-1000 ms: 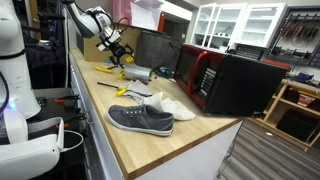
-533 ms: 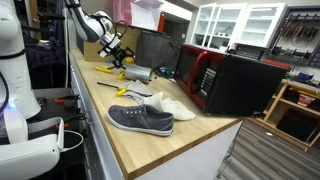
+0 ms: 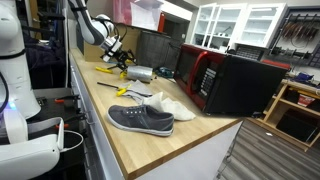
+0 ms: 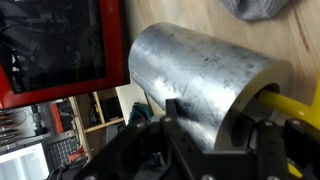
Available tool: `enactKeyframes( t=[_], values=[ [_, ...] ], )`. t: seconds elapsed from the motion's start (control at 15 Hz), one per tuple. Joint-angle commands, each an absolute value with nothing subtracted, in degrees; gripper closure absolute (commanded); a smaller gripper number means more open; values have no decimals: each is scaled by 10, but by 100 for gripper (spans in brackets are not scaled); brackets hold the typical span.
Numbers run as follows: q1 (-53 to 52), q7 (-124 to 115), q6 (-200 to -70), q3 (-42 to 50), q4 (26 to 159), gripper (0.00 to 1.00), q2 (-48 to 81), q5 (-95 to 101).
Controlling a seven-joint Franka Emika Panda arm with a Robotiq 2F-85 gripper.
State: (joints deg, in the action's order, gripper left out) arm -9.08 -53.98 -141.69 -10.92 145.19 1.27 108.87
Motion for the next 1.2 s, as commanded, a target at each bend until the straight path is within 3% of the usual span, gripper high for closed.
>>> enactKeyframes(
  t=[0.0, 0.53, 1.13],
  values=[
    [-88, -556, -1409, -102, 1449, 83, 13, 1091],
    [-70, -470, -1488, -74, 1447, 84, -26, 885],
    [-43, -223, -1565, -7, 1462, 84, -66, 500]
  ],
)
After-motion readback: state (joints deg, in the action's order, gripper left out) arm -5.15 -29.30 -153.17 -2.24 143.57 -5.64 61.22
